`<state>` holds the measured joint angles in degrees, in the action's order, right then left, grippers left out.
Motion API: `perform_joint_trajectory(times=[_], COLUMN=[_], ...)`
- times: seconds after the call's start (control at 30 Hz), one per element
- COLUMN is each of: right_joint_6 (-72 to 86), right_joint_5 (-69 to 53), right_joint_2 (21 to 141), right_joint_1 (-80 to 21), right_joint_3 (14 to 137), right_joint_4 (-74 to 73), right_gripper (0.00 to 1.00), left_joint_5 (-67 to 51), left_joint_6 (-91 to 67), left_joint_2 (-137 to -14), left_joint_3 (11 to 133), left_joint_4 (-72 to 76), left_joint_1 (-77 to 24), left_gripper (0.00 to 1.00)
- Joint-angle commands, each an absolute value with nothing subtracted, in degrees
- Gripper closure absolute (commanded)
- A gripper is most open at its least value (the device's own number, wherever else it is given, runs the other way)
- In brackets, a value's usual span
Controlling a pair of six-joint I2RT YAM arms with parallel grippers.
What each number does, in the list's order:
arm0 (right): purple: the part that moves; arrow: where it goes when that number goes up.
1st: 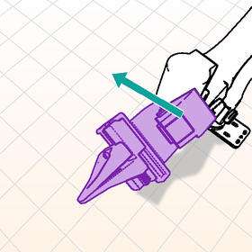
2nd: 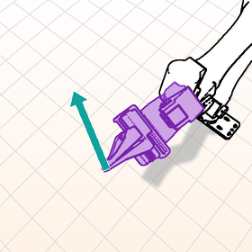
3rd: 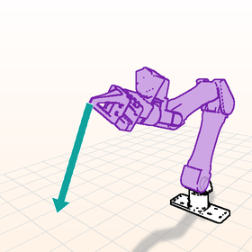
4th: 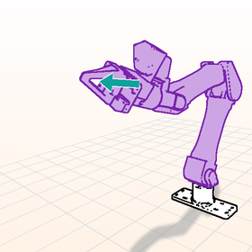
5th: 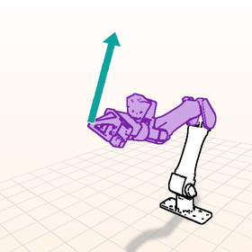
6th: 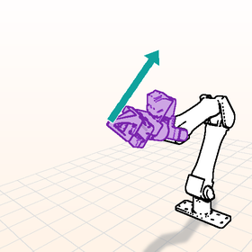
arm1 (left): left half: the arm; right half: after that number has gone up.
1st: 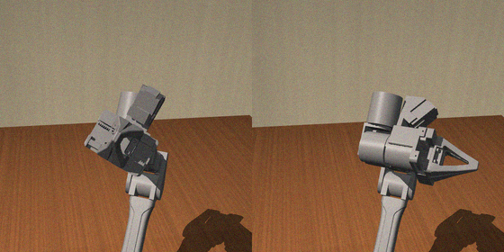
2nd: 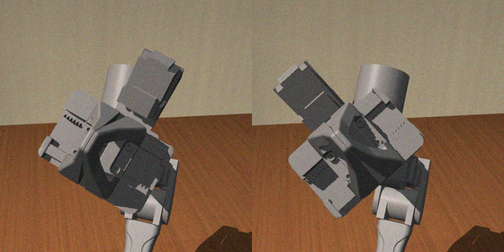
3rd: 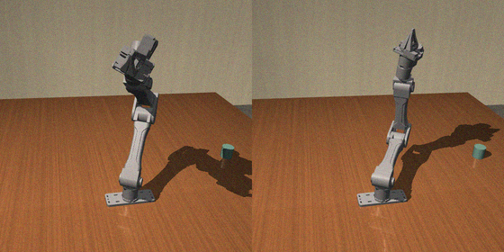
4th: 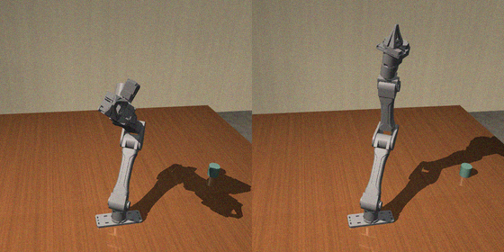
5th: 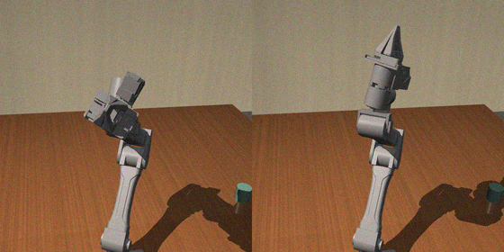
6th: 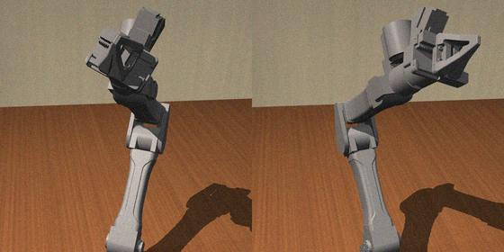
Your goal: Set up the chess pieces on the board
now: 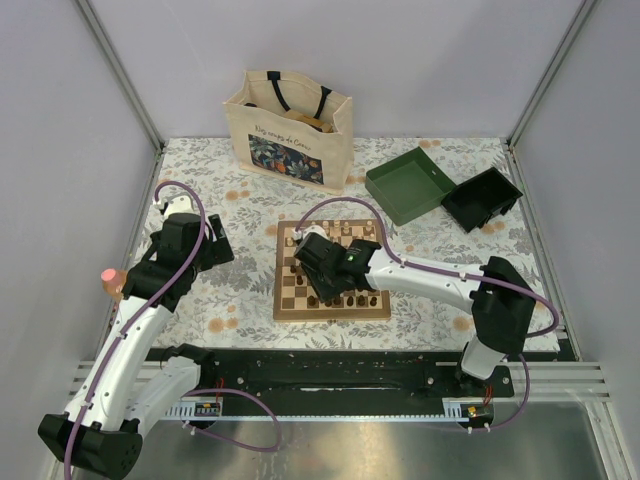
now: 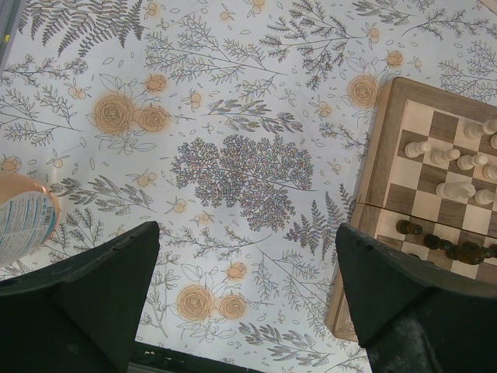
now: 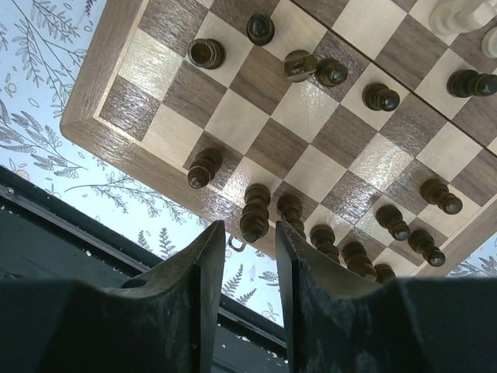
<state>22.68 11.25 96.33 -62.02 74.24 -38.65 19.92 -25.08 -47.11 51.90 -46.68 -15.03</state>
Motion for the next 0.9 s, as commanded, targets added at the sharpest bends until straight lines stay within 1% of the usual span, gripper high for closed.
perform_joint_trajectory(times=[0.0,0.43,0.67,0.87], right_joint_6=[21.36,21.18,20.92,20.83], right_joint_5=[10.2,10.19,9.76,9.4], right_joint_2=[97.38,99.4,99.84,100.55], right_joint_1=[-61.88,-61.88,-61.88,-61.88], right_joint_3=[75.41,76.2,76.73,77.34], right_joint_4=[-39.73,-40.08,-40.25,-40.25], right_gripper=[0.6,0.61,0.69,0.73], left_joint_5=[19.42,19.34,19.34,19.34], left_joint_6=[-24.78,-24.79,-24.7,-24.7], left_joint_2=[-47.11,-47.37,-47.46,-47.55], left_joint_3=[51.77,51.86,51.86,51.86], left_joint_4=[-45.17,-45.09,-45.09,-45.09], left_joint_1=[-14.77,-14.68,-14.77,-14.68], left_gripper=[0.01,0.01,0.01,0.01])
